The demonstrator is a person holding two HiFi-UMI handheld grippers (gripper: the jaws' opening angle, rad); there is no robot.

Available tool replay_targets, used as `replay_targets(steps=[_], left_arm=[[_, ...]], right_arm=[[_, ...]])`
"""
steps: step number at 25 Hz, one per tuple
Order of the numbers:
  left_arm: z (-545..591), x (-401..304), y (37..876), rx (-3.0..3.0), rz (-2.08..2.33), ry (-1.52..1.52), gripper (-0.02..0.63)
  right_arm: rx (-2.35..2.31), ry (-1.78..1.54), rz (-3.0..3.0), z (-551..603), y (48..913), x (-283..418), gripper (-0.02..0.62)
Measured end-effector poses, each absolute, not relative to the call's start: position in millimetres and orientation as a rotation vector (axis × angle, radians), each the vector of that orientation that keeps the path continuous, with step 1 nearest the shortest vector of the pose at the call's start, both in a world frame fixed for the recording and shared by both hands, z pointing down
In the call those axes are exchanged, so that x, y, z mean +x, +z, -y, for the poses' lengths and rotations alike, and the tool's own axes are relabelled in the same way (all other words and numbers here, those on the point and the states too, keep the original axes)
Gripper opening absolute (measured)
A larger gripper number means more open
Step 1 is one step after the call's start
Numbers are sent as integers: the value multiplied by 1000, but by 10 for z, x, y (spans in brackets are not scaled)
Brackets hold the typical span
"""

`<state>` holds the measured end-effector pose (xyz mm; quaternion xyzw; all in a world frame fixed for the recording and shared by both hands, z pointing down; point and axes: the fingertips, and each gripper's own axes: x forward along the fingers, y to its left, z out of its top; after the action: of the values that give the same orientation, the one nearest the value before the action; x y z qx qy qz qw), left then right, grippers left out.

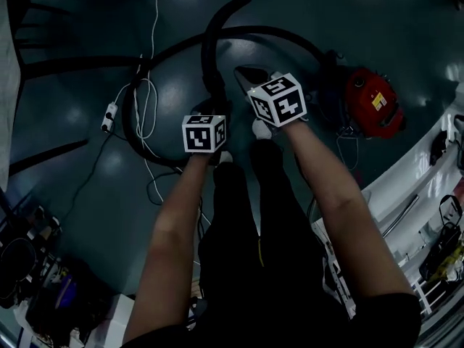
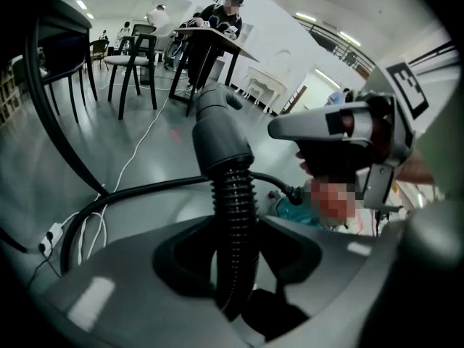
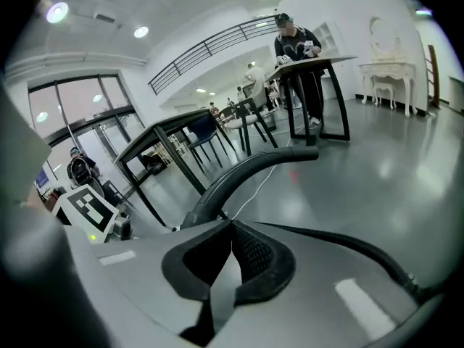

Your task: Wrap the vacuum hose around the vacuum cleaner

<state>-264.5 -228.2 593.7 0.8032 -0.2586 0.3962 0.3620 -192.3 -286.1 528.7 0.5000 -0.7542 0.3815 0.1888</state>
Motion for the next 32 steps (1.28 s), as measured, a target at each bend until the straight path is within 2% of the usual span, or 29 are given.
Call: replay_targets(steps=[3,4,13,20,28,32], left_arm=[[2303,-2637,5696,2069,638,988,173],[2316,-2631,5620,2065,630,974,173],[2509,-2678,5029,2094,605,942,175],[2455,-2660,4777,2129,544,980,175],[2387,-2657,4593,2138,456,989,173],[2404,-2669,4487,2152,450,965,175]], right_arm=[[1374,1046,2136,2918,5045,-1898,6],[1366,1040,2139,2947,4973,-1886,28],[1166,888,2227,3203,4313,-2034,44],[1000,728,2309,3296,3880,-2237,135],[758,536,2302,3355,3517,-2392,198],[692,462,2281,3419,3421,-2392,192]])
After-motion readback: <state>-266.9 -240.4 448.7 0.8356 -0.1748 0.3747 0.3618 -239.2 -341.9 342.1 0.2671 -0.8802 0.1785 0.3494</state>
